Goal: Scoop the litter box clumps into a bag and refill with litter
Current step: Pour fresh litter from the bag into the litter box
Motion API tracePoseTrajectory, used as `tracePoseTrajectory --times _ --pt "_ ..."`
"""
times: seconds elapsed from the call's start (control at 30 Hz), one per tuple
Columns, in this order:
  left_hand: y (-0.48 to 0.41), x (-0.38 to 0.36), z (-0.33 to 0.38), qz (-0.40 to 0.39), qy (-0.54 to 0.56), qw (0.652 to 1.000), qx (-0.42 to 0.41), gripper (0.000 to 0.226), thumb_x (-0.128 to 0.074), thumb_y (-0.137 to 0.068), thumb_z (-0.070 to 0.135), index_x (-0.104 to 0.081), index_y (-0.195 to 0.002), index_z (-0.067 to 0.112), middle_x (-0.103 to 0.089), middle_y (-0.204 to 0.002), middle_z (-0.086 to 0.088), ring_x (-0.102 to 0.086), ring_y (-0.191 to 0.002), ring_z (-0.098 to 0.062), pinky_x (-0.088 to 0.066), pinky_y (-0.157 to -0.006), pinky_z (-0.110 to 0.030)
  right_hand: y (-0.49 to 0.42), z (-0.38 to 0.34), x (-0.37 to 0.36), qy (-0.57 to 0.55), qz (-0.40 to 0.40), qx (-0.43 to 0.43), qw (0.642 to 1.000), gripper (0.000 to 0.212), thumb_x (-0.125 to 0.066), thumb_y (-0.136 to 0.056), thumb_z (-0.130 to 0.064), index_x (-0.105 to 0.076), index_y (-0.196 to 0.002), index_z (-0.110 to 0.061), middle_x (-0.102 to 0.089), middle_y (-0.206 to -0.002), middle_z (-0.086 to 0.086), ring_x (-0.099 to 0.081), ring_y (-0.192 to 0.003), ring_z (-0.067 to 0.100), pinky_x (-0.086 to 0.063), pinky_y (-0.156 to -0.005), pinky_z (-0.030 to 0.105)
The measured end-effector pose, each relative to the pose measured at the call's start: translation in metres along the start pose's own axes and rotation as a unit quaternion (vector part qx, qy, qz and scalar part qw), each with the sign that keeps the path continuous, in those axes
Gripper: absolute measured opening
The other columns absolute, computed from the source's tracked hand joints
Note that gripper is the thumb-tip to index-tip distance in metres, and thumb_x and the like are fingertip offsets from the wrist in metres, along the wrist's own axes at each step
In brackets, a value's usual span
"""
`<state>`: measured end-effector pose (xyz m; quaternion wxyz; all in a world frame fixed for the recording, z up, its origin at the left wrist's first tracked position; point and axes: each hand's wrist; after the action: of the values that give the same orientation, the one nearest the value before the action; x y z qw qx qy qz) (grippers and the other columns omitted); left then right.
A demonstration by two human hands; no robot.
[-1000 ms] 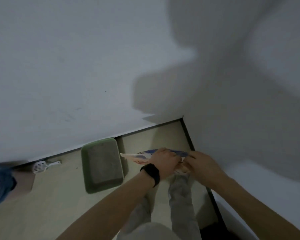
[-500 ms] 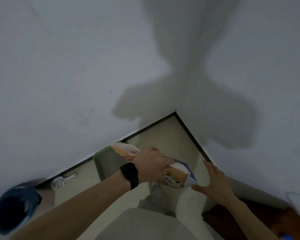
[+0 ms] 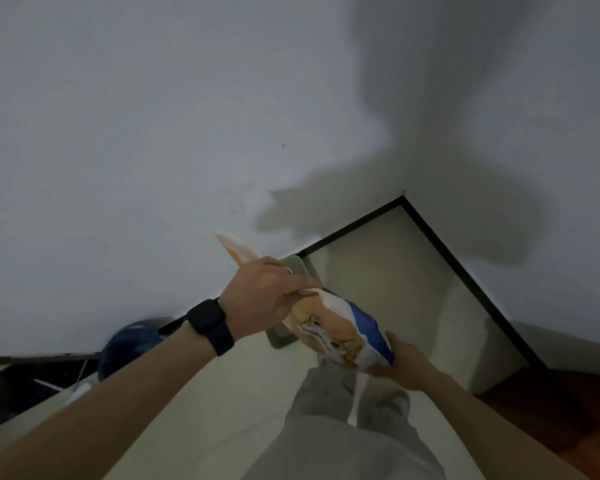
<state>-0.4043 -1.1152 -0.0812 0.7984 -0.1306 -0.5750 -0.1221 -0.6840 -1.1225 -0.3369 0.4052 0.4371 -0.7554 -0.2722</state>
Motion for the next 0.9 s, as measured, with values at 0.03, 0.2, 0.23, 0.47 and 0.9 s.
tracePoseTrajectory --times 0.03,0.2,0.23,0.47,0.9 --pt "0.008 0.003 -0.007 -0.012 -0.009 1.0 0.015 0.033 -0.046 -0.089 0.032 -0.078 -0.092 0.025 -0.073 -0.072 0.009 -0.066 -0.059 -0.012 -0.036 -0.066 -0.008 -0.005 -0.007 -0.014 0.022 -0.002 0.002 1.0 0.097 -0.063 -0.063 -0.08 -0.047 -0.13 -0.012 -0.065 -0.108 0.003 -0.064 -0.093 0.02 -0.048 -0.07 0.021" --pt "0.048 -0.01 -0.088 -0.135 -0.001 0.981 0.142 0.029 -0.048 -0.098 0.019 -0.071 -0.115 0.027 -0.074 -0.088 -0.003 -0.066 -0.076 -0.027 -0.045 -0.063 -0.027 -0.024 -0.054 -0.05 0.078 0.011 -0.017 0.997 0.029 -0.05 -0.096 -0.047 -0.049 -0.097 -0.018 -0.054 -0.089 0.0 -0.05 -0.074 0.014 -0.037 -0.06 0.024" --pt "0.058 -0.021 -0.109 -0.154 -0.008 0.979 0.137 0.03 -0.048 -0.098 0.017 -0.07 -0.115 0.028 -0.073 -0.085 -0.003 -0.065 -0.073 -0.028 -0.048 -0.059 -0.03 -0.031 -0.059 -0.056 0.093 0.017 -0.023 0.995 0.028 -0.047 -0.098 -0.044 -0.051 -0.1 -0.016 -0.054 -0.093 0.002 -0.049 -0.076 0.014 -0.037 -0.064 0.025" --pt "0.072 -0.12 -0.216 -0.358 -0.073 0.928 0.076 0.028 -0.041 -0.099 0.017 -0.046 -0.126 0.021 -0.064 -0.096 -0.004 -0.057 -0.075 -0.023 -0.047 -0.066 -0.033 -0.076 -0.064 -0.11 0.143 0.036 -0.124 0.981 0.024 -0.034 -0.102 -0.041 -0.046 -0.094 -0.021 -0.051 -0.092 0.0 -0.05 -0.082 0.016 -0.039 -0.071 0.027" --pt "0.075 -0.337 -0.302 -0.449 -0.214 0.868 -0.003 0.036 -0.038 -0.1 0.01 -0.042 -0.136 0.006 -0.065 -0.12 -0.013 -0.06 -0.104 -0.031 -0.034 -0.096 -0.04 -0.191 -0.019 -0.172 0.165 0.003 -0.228 0.96 0.014 -0.039 -0.098 -0.031 -0.044 -0.087 -0.023 -0.045 -0.083 -0.005 -0.049 -0.074 0.015 -0.043 -0.068 0.026"
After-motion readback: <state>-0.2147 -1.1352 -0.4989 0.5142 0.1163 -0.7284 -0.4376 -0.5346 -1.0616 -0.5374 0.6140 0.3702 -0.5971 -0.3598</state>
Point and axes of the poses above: each hand's wrist, its own y-axis away from the middle knuckle, its own x-axis out of the back of the hand, z = x × y
